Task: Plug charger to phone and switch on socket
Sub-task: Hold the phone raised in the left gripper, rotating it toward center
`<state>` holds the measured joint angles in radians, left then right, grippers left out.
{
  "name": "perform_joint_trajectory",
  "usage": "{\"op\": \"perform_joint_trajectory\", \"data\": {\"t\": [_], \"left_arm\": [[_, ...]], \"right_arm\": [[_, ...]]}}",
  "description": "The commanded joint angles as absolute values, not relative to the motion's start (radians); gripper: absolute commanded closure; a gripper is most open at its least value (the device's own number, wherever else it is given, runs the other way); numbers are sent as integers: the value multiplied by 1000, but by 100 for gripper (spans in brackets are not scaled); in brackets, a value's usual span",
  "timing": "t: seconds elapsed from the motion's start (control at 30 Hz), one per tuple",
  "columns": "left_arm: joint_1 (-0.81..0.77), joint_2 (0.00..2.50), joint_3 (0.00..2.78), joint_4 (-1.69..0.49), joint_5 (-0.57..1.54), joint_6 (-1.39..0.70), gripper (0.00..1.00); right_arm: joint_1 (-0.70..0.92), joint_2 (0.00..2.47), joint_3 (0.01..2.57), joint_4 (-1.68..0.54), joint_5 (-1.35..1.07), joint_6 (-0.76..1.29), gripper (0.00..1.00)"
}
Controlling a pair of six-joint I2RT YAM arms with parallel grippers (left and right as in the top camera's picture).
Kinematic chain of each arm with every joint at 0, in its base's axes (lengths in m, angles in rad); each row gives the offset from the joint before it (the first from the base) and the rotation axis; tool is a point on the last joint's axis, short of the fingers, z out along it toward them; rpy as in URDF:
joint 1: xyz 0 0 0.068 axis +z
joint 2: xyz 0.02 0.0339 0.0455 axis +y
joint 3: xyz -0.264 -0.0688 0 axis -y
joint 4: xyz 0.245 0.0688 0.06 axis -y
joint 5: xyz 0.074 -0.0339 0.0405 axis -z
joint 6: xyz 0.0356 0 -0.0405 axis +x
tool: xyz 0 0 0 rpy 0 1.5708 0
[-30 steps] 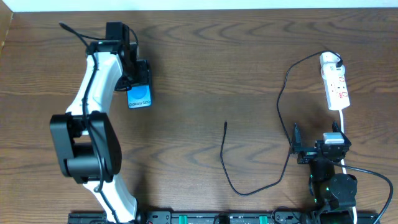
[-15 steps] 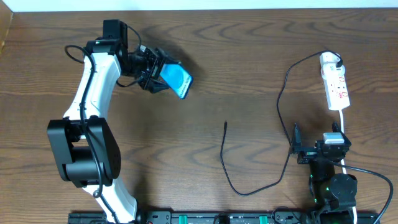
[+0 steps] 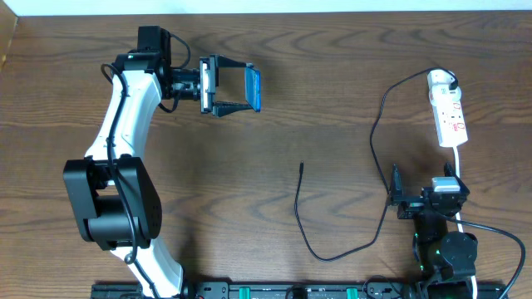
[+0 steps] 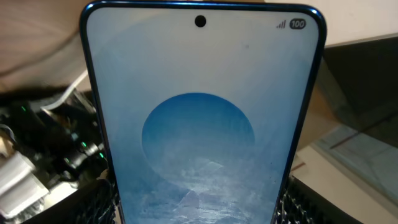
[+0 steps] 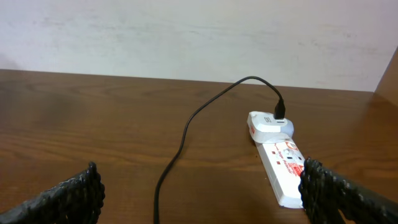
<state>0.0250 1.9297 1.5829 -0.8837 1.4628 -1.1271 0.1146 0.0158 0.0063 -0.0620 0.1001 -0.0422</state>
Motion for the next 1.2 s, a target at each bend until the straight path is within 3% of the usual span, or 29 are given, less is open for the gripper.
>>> {"op": "perform_joint_trajectory", "data": {"t": [0.0,1.17], "left_arm": [[28,1904,1615,-886,1563,-1188,92],[28,1904,1615,-885,1563,-1218,93]], "right_arm": [[120,13,6,-65,95,-57,1],[120,13,6,-65,95,-57,1]]}}
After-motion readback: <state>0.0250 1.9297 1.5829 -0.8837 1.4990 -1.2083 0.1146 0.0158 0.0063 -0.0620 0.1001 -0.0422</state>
